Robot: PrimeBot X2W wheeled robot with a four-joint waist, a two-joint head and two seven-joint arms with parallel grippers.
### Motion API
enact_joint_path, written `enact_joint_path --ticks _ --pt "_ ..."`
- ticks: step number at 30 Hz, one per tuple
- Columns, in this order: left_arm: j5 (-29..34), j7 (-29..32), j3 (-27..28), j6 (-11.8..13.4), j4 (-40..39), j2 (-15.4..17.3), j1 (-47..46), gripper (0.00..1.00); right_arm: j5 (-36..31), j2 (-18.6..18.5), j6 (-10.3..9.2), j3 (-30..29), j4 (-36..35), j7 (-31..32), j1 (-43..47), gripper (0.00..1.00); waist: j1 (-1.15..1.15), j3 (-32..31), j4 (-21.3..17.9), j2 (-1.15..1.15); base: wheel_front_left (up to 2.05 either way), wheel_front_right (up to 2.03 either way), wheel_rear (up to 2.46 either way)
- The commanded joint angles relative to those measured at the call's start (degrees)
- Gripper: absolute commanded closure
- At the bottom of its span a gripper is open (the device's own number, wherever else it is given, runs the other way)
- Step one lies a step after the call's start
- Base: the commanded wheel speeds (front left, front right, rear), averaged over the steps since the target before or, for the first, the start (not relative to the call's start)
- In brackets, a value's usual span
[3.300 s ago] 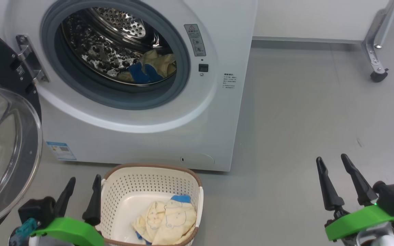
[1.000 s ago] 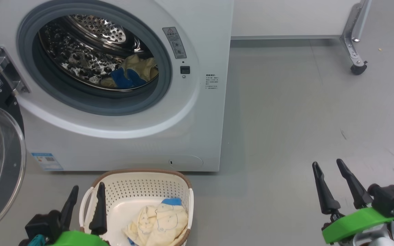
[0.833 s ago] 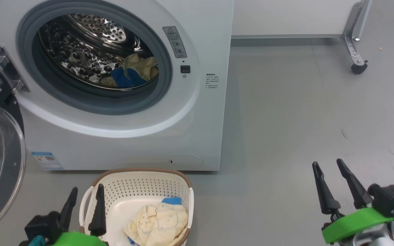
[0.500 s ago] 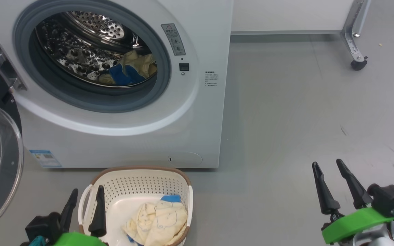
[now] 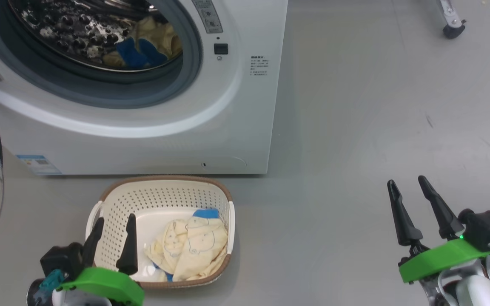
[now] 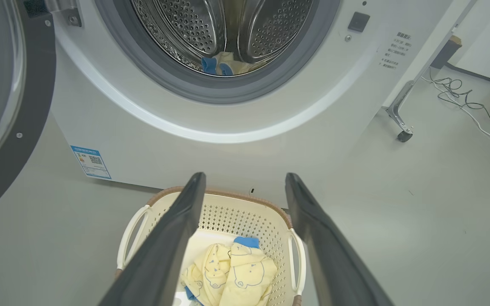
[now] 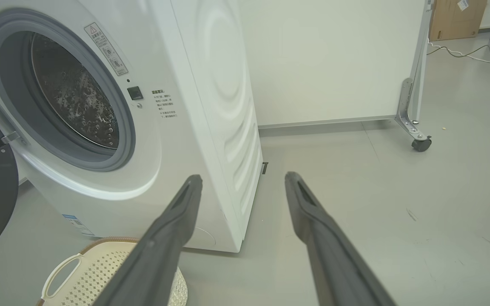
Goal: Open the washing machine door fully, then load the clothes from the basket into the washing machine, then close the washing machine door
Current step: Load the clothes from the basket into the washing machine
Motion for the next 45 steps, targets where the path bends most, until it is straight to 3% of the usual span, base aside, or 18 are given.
enact_joint_path --ticks 1,8,22,30,37,45 --pt "0.2 -0.1 1.8 -0.3 -0.1 0.6 -3.5 0.00 -0.3 -1.1 -0.15 1.2 -2.1 -0.1 -3.1 0.00 -0.01 3.7 -0.4 0.00 0.00 0.00 0.00" --pt "0.5 1.0 0.8 -1.8 5.6 0.3 -8.9 0.00 -0.4 -1.7 -0.15 1.8 -2.7 -0.2 -6.0 0.00 -0.01 10.5 -1.4 0.00 0.00 0.00 0.00" --pt "2.5 6.0 -3.8 -9.0 29.3 -0.6 -29.6 0.00 -1.0 -2.7 -0.15 2.5 -4.3 -0.8 -12.0 0.00 -0.01 28.6 -4.5 0.00 0.00 0.00 0.00" --pt "4.3 10.2 -8.0 -11.7 42.2 -1.1 -39.8 0.00 -1.7 -2.5 -0.15 3.6 -5.1 -1.1 -14.5 0.00 -0.01 36.7 -6.1 0.00 0.00 0.00 0.00" --pt "4.0 14.9 -11.8 -12.5 48.8 -1.2 -46.6 0.00 -2.5 -2.0 -0.15 4.6 -6.4 -1.3 -16.6 0.00 -0.01 42.7 -7.7 0.00 0.00 0.00 0.00" --pt "2.5 19.6 -18.1 -12.5 51.3 -1.7 -51.5 0.00 -2.8 -1.4 -0.15 5.3 -7.7 -1.3 -18.1 0.00 -0.01 48.0 -9.2 0.00 0.00 0.00 0.00"
